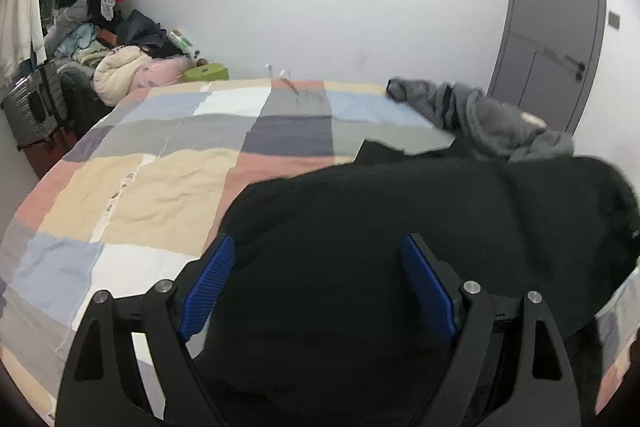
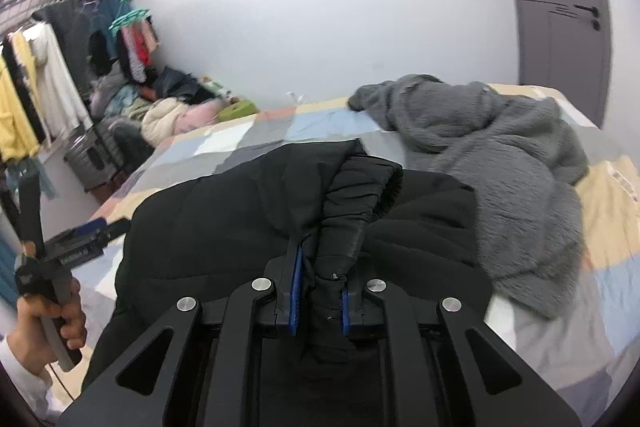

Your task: Fold large clothes

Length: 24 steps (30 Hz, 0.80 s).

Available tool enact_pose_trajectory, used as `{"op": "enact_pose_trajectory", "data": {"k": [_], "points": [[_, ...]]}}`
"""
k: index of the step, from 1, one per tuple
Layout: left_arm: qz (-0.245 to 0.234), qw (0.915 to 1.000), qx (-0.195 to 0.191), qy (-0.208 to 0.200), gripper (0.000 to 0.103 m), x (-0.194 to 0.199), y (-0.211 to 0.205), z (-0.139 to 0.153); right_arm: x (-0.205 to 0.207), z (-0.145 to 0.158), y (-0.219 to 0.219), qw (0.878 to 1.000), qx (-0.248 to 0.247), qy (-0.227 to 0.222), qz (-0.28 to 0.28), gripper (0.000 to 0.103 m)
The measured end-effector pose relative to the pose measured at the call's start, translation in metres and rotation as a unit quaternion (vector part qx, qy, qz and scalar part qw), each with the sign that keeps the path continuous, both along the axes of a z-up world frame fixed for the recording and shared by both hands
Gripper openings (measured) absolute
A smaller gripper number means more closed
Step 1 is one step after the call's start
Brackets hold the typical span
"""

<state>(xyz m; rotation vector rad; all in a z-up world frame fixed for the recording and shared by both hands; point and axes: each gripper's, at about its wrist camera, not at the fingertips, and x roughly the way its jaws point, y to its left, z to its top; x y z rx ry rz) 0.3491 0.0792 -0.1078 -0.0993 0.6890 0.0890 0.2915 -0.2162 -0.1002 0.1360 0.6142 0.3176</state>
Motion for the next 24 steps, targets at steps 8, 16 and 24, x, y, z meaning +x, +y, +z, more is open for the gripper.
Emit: {"op": "enact_pose_trajectory", "data": {"k": [8,16,24], "points": [[-0.013,0.9978,0.017,0.063,0.082,0.023,-0.006,-0.043,0.026,-0.051,-0.012,0.996,-0.045,0.061,-0.047,0.012],[-0.011,0.9949,0.05,0.087,0.082,0.046,-0.019,-0.066,0.043,-0.087,0.024,0.99,-0.13,0.049,-0.037,0.014],[-0.01,0.9953,0.04,0.087,0.082,0.061,-0.021,-0.085,0.063,-0.112,0.017,0.994,-0.098,0.046,-0.025,0.015]]}}
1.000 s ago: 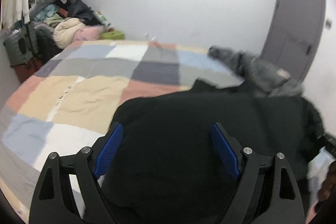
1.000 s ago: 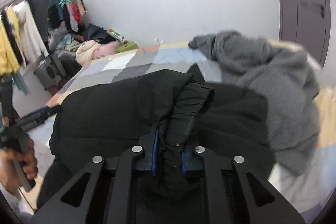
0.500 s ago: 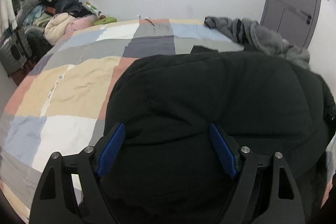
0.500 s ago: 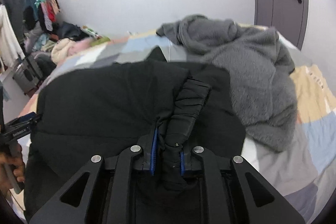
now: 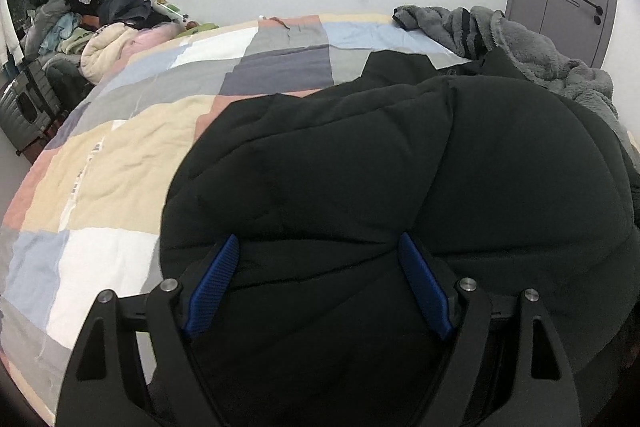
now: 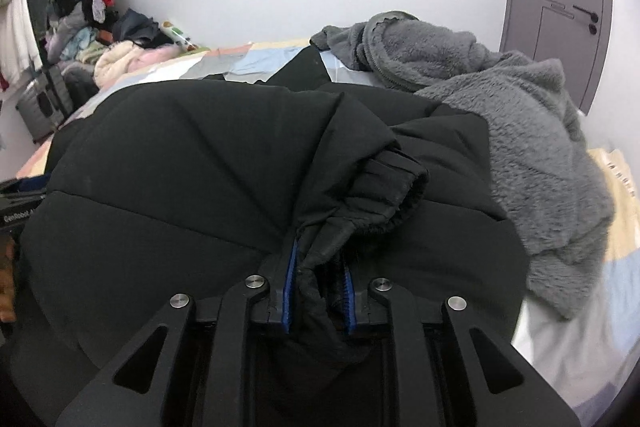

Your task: Fold large clothes

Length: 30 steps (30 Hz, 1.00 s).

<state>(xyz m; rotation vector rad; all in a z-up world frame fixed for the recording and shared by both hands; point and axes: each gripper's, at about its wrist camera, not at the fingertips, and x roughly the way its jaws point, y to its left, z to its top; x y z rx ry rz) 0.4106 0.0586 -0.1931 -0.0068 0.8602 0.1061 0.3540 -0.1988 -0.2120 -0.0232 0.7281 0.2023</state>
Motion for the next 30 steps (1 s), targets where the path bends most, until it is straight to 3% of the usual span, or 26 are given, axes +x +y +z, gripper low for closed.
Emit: {"op": "enact_pose_trajectory", "data": {"k": [8,11,13,19,22,30], "points": [[0.022,0.9995,-0.017,-0.017,0.083,-0.007,0.005,0.007,0.007,-0.009,0.002,1.0,0.009,0.011,-0.003,0.017],[0.035,0.9985,-0.041,-0.007,0.083,-0.018,0.017,0.021,0.002,0.001,-0.008,0.998,0.045,0.033,-0.006,0.019],[0.038,0.9978,-0.051,-0.016,0.083,-0.032,0.023,0.036,-0.006,0.014,-0.016,0.997,0.067,0.039,-0.013,0.027],[0.042,0.9953,-0.074,-0.046,0.083,-0.078,0.037,0.094,-0.055,0.076,-0.025,0.994,0.111,0.0,0.001,0.036],[0.037,0.9953,-0.065,-0.062,0.083,-0.103,0.035,0.125,-0.082,0.116,-0.018,0.994,0.102,-0.026,0.008,0.036],[0.002,0.9908,-0.085,-0.105,0.083,-0.184,0.011,0.205,-0.166,0.218,-0.007,0.99,0.088,-0.107,0.02,0.036]]}}
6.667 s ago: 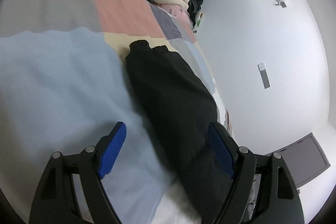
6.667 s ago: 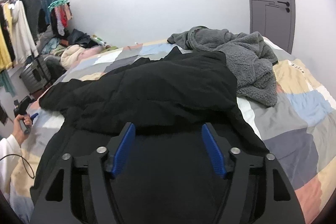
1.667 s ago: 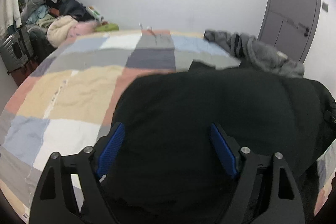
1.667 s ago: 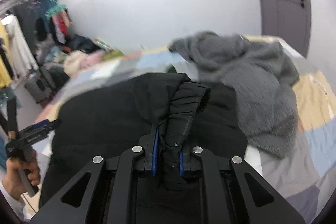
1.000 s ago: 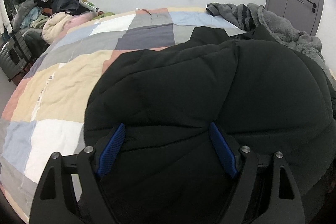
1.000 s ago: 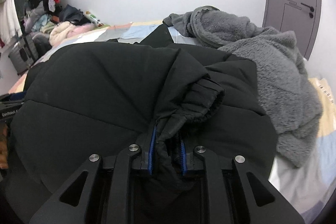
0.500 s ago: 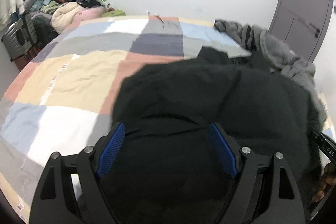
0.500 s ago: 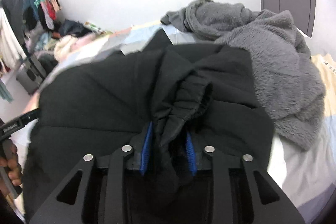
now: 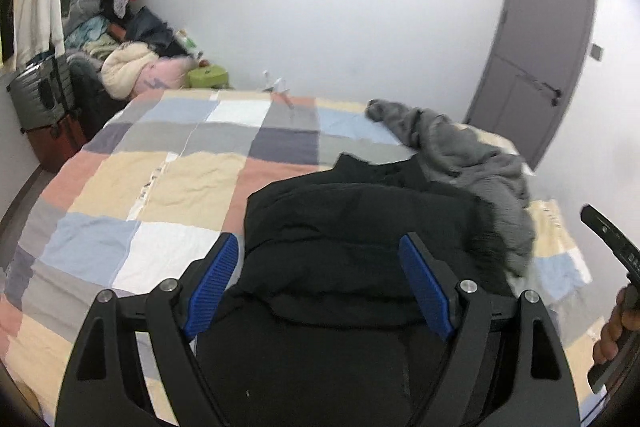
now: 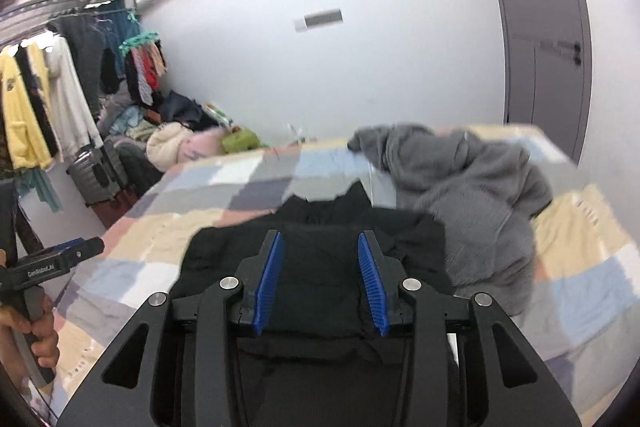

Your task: Fold large clothes

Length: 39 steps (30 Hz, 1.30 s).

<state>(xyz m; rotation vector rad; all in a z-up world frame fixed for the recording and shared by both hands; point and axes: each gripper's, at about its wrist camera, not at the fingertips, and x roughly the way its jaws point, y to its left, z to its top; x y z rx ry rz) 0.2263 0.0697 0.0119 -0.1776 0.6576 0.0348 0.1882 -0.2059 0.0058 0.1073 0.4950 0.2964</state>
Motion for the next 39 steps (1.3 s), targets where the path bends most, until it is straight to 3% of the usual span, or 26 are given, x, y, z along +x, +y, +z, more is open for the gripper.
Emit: {"op": "enact_pose_trajectory", "data": {"k": [5,10,14,20,28,33,39], "points": [[-0.008,0.9997,0.013,-0.017,0.083,-0.052,-0.024,0.036,-0.055,0.045,-0.001,0.999,-0.001,-0.034,-0.004,0.036],[-0.008,0.9994,0.014,-0.031,0.083,-0.099,-0.04,0.057,-0.095,0.068,-0.004,0.999,-0.009,-0.051,-0.004,0.037],[-0.015,0.9993,0.007,-0.035,0.083,-0.132,-0.046,0.061,-0.127,0.067,-0.011,0.999,-0.006,-0.048,-0.007,0.037],[-0.016,0.9993,-0.002,-0.033,0.083,-0.164,-0.051,0.052,-0.169,0.041,-0.034,0.998,0.016,-0.051,-0.028,0.037],[-0.031,0.9992,0.024,-0.008,0.083,-0.189,-0.055,-0.002,-0.206,-0.009,-0.058,0.998,0.011,-0.038,-0.045,0.037],[-0.025,0.9993,0.0,0.029,0.083,-0.199,-0.036,-0.051,-0.226,-0.044,-0.07,0.999,0.028,-0.024,-0.039,0.038],[-0.029,0.9932,-0.037,0.106,0.083,-0.189,-0.011,-0.111,-0.226,-0.08,-0.072,0.999,0.026,0.037,-0.02,0.039]]}}
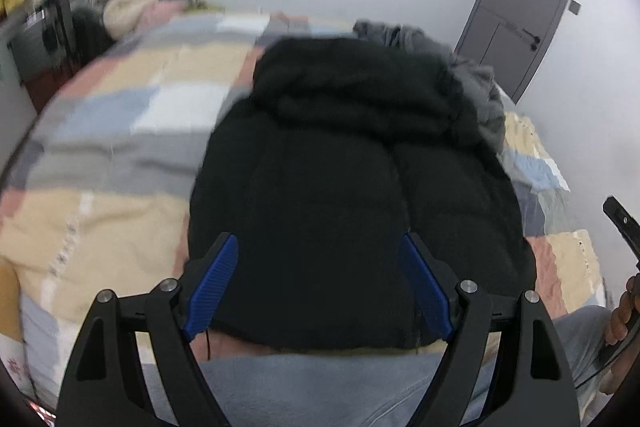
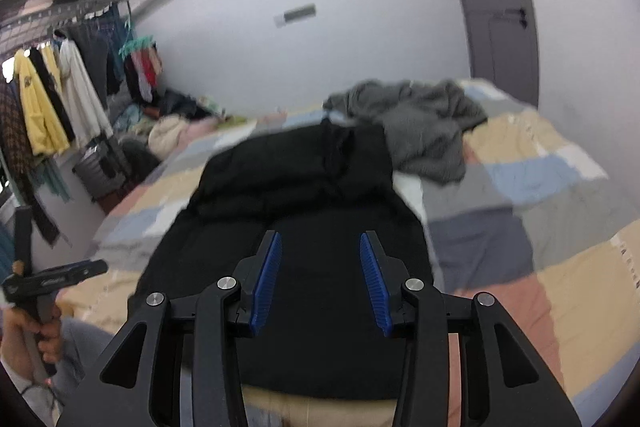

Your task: Fold large clothes

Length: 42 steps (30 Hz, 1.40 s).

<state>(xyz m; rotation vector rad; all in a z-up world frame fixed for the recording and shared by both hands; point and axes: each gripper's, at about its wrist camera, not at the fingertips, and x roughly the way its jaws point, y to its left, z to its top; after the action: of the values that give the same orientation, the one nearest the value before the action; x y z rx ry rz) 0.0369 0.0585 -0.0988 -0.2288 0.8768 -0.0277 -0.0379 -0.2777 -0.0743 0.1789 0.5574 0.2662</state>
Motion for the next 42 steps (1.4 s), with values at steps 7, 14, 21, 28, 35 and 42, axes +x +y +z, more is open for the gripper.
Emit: {"op": "enact_pose_trajectory", "data": {"k": [7,14,21,28,35,42], "points": [[0.0,0.9945,-0.062,0.084,0.083,0.019,0.039,-0.039,0.011,-0.006,0.009,0.996,-0.019,0.058,0.071,0.046],[0.037,0.9761,-0.125,0.174,0.083,0.051,0.084,-0.069,0.059,-0.038,-0.022,0.982,0.023,0.17,0.077,0.046],[0.064,0.9665,-0.105,0.225,0.083,0.073,0.113,-0.091,0.102,-0.087,-0.057,0.949,0.097,0.299,0.027,0.048],[0.047,0.9563,-0.111,0.266,0.083,0.085,0.108,-0.132,0.133,-0.13,-0.073,0.922,0.105,0.373,-0.014,0.07],[0.055,0.9467,-0.133,0.288,0.084,0.087,0.111,-0.152,0.159,-0.186,-0.091,0.869,0.134,0.475,-0.038,0.07],[0.062,0.9448,-0.124,0.297,0.089,0.088,0.11,-0.163,0.164,-0.217,-0.089,0.837,0.171,0.518,-0.027,0.072]]}}
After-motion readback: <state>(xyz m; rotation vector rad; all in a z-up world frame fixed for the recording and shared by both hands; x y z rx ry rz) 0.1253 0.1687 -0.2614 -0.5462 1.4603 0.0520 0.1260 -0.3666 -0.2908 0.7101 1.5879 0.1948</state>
